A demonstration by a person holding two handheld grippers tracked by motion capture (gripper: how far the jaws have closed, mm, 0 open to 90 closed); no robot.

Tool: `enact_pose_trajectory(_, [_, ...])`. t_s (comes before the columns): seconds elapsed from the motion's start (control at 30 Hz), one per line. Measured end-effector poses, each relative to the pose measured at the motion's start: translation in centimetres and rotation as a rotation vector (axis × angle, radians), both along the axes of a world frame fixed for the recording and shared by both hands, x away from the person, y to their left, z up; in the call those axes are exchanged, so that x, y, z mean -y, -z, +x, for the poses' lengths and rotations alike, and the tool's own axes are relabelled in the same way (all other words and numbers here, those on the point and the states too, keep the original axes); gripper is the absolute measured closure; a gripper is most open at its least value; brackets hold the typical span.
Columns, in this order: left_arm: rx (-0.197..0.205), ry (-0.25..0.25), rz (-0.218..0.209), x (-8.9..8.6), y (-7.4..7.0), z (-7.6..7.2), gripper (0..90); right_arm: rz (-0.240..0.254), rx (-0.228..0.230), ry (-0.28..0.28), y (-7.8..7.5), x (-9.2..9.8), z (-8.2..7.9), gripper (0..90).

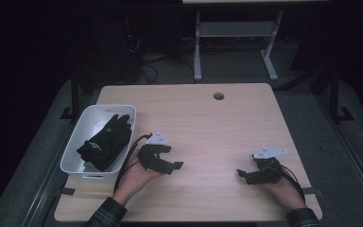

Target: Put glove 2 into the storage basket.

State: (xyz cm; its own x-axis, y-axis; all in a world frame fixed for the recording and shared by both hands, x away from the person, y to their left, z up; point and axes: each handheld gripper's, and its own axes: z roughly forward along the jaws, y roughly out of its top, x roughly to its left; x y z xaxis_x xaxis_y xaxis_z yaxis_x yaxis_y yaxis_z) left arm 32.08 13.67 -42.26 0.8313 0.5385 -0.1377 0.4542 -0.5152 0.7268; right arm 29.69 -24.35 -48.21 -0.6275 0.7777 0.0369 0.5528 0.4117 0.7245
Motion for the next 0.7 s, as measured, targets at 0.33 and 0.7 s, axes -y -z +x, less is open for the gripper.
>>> enact_pose_trajectory(0.33, [-0.007,0.063,0.127,1.8,3.1,-0.6,18.7,-0.001,0.0,0.0,0.0,0.0,0.0,13.0])
enact_pose_trajectory(0.7, [-0.002,0.063,0.137,1.7,4.4,-1.2,17.1,-0.002,-0.001,0.002,0.0,0.0,-0.1,13.0])
